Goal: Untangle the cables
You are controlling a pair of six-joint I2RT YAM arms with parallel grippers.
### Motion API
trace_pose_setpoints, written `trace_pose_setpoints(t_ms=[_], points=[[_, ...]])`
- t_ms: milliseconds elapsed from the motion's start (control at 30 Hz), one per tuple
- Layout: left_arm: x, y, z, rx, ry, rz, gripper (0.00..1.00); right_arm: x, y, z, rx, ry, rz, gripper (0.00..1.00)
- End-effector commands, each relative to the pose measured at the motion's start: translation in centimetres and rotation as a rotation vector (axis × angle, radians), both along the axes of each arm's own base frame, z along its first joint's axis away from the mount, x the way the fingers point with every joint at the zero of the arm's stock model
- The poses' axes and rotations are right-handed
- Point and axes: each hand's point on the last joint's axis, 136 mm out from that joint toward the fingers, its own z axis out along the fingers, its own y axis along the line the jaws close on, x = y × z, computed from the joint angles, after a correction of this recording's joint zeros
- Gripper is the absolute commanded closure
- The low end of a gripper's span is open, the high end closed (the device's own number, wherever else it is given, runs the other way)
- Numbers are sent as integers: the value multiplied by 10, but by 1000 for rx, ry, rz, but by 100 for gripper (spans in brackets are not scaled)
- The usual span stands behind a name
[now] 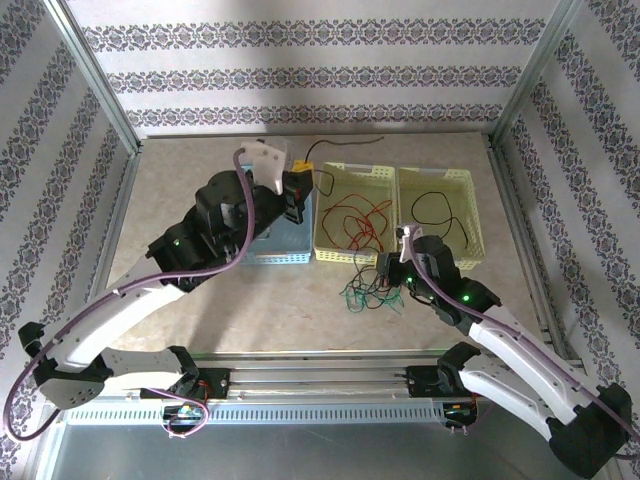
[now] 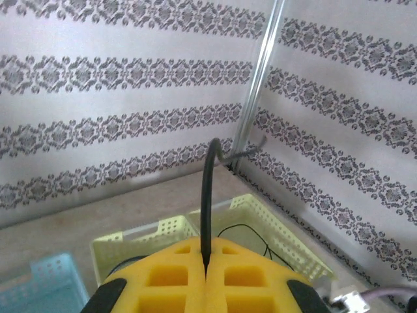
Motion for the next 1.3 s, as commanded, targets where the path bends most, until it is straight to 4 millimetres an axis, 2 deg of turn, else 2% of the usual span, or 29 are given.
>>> trace_pose_setpoints(t_ms=[0, 67, 133, 200, 233, 267, 333, 367, 400, 500, 567, 633, 700, 800, 867, 967, 1067, 1167, 1233, 1267], points=[[-3, -14, 42, 21, -118, -70, 100, 3, -15, -23, -35, 35, -98, 100], [-4, -21, 60, 10, -146, -99, 100, 1, -14, -27, -15, 43, -101, 100], [0, -29, 61, 16, -141, -109, 100, 1, -15, -19, 5, 17, -105, 100], [8, -35, 52, 27, -111, -100, 100, 2, -19, -3, 30, -22, -120, 98], [13, -41, 44, 36, -90, -99, 100, 3, -22, 6, 44, -46, -127, 93], [17, -47, 35, 45, -65, -105, 100, 3, -26, 16, 54, -66, -137, 83], [26, -62, 19, 49, -20, -119, 100, 4, -33, 34, 76, -103, -157, 52], [31, -71, 13, 53, -2, -130, 100, 5, -39, 44, 81, -122, -176, 40], [37, -80, 5, 60, 14, -136, 100, 6, -46, 52, 79, -140, -203, 32], [57, -110, -7, 66, 38, -174, 100, 9, -82, 75, 27, -184, -362, 29], [71, -134, -8, 19, 48, -224, 100, 6, -122, 81, -35, -186, -558, 29], [87, -157, -17, -20, 79, -258, 100, -5, -160, 78, -97, -169, -743, 29], [105, -183, -36, -19, 124, -279, 100, -12, -180, 75, -119, -157, -831, 29], [129, -218, -75, -21, 207, -299, 100, -19, -189, 71, -93, -142, -862, 29], [147, -235, -105, -29, 251, -277, 100, -21, -190, 69, -77, -127, -858, 30], [171, -244, -160, 1, 314, -194, 100, -23, -184, 69, -69, -108, -804, 31], [178, -250, -212, 60, 375, -169, 100, -24, -172, 71, -56, -98, -721, 32], [175, -258, -253, 99, 446, -184, 100, -24, -160, 69, -46, -79, -646, 33], [171, -262, -268, 118, 467, -201, 100, -23, -153, 67, -39, -65, -609, 33], [170, -263, -269, 118, 469, -204, 100, -22, -150, 66, -38, -56, -593, 33]])
